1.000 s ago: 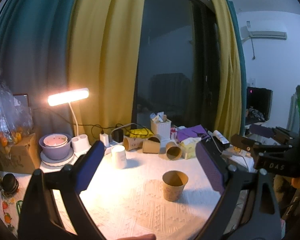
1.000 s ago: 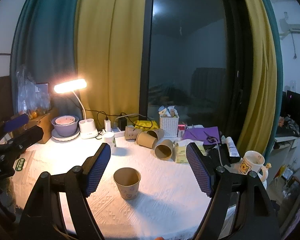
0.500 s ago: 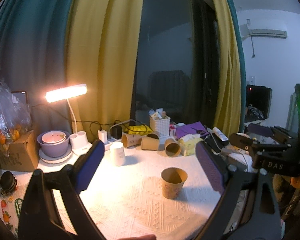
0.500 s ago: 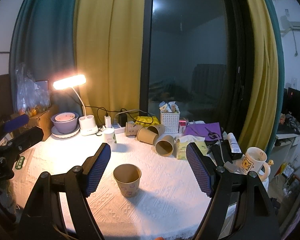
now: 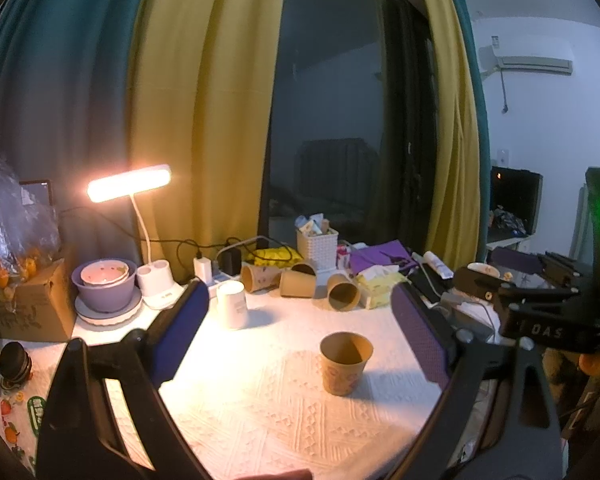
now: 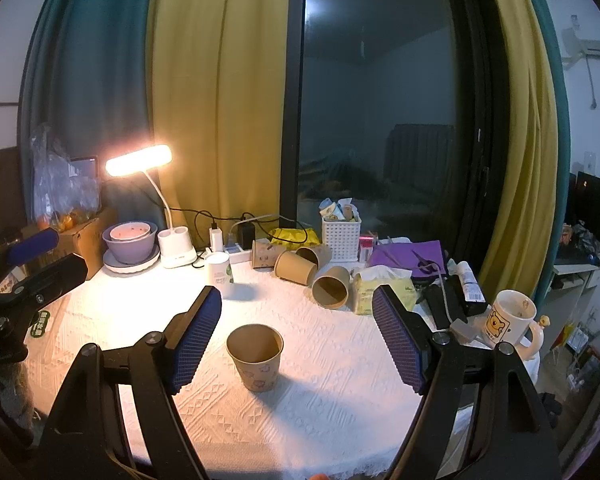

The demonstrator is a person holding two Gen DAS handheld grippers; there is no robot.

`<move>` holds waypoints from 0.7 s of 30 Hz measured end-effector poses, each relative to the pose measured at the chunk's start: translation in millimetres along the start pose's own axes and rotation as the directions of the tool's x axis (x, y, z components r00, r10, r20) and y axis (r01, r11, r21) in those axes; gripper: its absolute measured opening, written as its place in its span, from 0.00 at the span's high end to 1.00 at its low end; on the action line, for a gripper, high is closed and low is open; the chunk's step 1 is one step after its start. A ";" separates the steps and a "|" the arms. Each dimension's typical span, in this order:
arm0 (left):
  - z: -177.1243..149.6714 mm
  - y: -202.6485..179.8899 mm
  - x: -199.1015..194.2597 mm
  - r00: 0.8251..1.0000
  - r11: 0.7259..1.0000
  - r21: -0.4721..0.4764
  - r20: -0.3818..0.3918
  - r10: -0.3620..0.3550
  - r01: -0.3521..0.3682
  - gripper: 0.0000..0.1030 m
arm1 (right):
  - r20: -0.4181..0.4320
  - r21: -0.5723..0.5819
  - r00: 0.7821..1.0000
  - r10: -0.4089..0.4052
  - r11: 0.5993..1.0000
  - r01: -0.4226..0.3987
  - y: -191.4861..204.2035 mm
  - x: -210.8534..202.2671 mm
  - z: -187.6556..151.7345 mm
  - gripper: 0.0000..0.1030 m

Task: Flip cup upright

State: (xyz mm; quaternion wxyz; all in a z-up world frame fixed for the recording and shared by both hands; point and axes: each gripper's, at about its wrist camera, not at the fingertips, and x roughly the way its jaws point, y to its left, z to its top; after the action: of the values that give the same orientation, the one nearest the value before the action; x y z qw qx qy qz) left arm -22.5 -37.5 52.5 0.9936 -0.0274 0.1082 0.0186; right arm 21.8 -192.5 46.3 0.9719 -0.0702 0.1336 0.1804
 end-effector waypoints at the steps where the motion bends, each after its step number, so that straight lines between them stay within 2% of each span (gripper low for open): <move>1: -0.4 -0.4 -0.2 1.000 1.000 0.000 -0.001 -0.001 0.001 0.09 | -0.001 0.000 1.000 0.000 1.000 0.000 0.2 0.2 -0.6 0.22; 21: 0.0 -0.6 0.9 1.000 1.000 0.000 -0.002 0.000 0.000 0.09 | -0.004 0.002 1.000 0.000 1.000 0.000 0.6 1.9 -0.8 0.22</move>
State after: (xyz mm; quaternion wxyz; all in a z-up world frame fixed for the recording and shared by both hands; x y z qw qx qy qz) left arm -21.6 -38.0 52.3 0.9935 -0.0276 0.1093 0.0185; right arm 23.2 -191.4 44.9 0.9717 -0.0697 0.1359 0.1801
